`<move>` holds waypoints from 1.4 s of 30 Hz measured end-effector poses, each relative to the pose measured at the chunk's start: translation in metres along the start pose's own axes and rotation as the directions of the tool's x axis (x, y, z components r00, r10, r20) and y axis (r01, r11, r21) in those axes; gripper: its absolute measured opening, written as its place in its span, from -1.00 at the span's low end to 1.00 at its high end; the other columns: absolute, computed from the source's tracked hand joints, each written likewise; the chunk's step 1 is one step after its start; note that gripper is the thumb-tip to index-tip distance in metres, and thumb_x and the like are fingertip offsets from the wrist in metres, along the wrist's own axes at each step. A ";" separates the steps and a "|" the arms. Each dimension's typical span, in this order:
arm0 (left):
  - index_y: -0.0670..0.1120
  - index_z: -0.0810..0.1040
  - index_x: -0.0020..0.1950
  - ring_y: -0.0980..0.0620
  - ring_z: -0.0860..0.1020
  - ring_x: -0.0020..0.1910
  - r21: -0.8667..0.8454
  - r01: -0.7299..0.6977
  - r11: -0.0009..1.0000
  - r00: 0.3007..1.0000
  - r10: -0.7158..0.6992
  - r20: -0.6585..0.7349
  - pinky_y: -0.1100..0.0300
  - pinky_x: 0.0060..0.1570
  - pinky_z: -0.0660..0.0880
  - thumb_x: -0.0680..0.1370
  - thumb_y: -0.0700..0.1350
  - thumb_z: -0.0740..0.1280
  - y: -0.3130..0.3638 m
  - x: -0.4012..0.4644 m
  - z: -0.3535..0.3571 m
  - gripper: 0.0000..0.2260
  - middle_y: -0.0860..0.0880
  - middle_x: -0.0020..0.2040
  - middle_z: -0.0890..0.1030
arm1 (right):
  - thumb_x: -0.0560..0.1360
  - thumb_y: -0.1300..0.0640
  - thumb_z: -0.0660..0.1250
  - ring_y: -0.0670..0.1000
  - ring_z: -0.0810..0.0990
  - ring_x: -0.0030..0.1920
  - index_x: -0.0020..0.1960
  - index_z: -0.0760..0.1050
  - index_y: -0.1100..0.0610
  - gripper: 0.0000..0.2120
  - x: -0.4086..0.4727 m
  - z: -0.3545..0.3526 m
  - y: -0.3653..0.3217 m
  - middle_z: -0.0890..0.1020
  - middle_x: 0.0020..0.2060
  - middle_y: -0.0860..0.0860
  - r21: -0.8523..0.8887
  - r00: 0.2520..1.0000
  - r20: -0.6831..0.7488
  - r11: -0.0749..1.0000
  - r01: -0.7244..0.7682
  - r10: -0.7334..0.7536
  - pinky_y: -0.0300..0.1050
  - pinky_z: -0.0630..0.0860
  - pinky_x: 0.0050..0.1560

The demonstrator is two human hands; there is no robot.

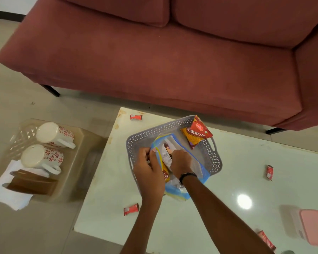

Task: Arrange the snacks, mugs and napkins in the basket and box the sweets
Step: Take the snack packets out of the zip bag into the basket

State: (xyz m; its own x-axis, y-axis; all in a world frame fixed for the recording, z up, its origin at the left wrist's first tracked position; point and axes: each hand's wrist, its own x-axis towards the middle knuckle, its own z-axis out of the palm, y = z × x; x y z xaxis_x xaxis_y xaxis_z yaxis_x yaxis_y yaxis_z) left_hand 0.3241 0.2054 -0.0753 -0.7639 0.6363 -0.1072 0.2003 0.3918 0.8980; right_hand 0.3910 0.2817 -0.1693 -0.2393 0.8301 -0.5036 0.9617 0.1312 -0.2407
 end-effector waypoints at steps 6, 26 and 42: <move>-0.13 0.50 -0.09 -0.01 0.58 -0.28 -0.020 0.011 1.000 1.000 -0.011 -0.019 0.06 -0.30 0.54 0.60 -0.13 0.21 -0.004 -0.001 -0.003 -0.87 -0.06 -0.25 0.59 | 0.50 0.25 0.18 0.17 0.57 -0.04 -0.08 0.47 0.20 -0.89 -0.014 -0.011 -0.008 0.61 -0.08 0.14 0.102 0.988 -0.155 0.994 0.032 -0.016 -0.14 0.26 -0.23; -0.16 0.45 -0.13 -0.01 0.50 -0.30 -0.019 0.077 0.997 0.997 -0.077 0.011 0.26 -0.36 0.41 0.60 -0.15 0.19 0.010 0.020 -0.012 -0.84 -0.10 -0.25 0.55 | 0.48 0.19 0.37 -0.07 0.68 -0.02 -0.05 0.66 0.21 -0.87 -0.156 -0.174 0.030 0.70 0.00 0.03 -0.081 0.587 -0.569 0.749 0.657 -0.576 -0.29 0.56 0.02; -0.09 0.47 -0.15 0.09 0.48 -0.34 0.015 0.043 0.999 0.999 -0.043 0.012 0.38 -0.35 0.38 0.55 -0.11 0.30 0.015 0.011 -0.001 -0.89 -0.04 -0.28 0.54 | 0.17 0.59 0.46 0.07 0.72 -0.16 -0.16 0.66 0.29 -0.68 -0.077 -0.170 0.118 0.72 -0.13 0.15 -0.198 0.608 -0.562 0.804 0.560 -0.561 -0.23 0.53 -0.04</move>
State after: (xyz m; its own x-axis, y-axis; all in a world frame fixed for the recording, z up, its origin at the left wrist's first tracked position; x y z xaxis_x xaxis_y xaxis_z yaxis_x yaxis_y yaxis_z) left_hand 0.3181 0.2170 -0.0626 -0.7645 0.6267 -0.1510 0.1763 0.4286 0.8861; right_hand 0.5453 0.3253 -0.0182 -0.6102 0.7352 0.2950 0.6659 0.6778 -0.3118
